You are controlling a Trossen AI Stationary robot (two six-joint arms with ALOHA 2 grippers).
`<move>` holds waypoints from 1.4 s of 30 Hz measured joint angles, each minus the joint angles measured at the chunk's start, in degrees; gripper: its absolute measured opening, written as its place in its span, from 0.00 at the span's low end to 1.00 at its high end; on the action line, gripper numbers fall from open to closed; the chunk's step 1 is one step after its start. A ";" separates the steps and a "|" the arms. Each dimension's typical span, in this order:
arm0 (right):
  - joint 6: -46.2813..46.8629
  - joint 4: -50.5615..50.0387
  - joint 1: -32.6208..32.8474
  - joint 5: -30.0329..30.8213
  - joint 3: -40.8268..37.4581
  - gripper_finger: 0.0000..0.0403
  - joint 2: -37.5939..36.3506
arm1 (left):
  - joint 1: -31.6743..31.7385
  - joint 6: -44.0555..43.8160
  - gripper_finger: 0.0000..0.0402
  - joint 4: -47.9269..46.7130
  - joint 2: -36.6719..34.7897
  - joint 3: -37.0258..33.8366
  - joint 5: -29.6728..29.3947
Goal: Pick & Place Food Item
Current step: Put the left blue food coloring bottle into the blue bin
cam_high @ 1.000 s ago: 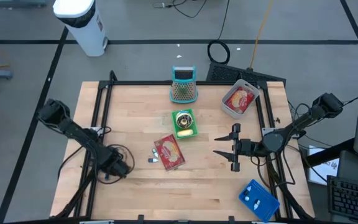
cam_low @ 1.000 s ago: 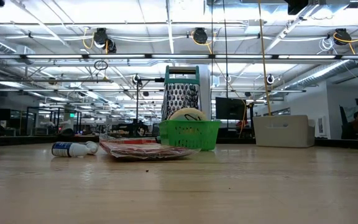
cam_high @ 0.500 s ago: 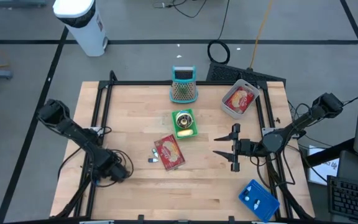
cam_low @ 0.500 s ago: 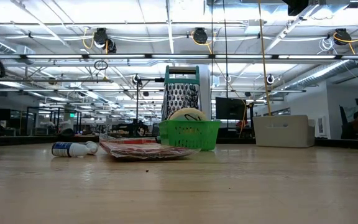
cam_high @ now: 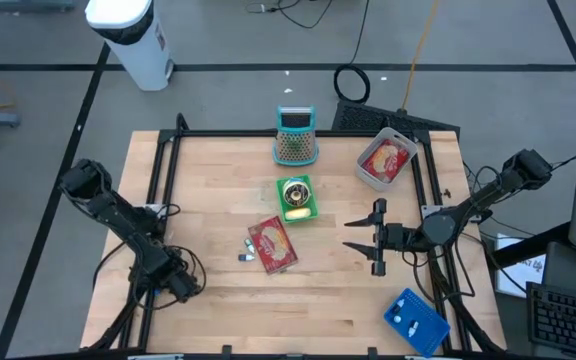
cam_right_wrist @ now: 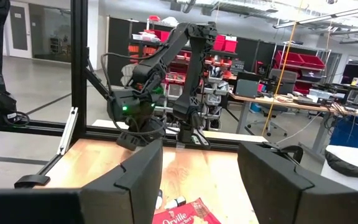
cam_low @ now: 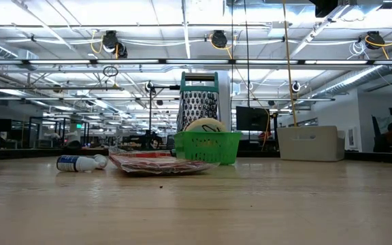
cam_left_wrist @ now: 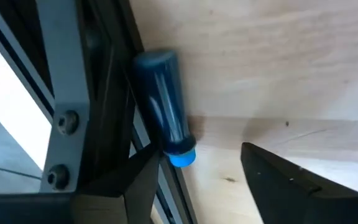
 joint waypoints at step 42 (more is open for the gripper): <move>1.32 -0.07 0.02 -0.04 0.00 0.49 0.02 | -0.20 13.35 0.20 -0.29 0.16 -0.35 -23.66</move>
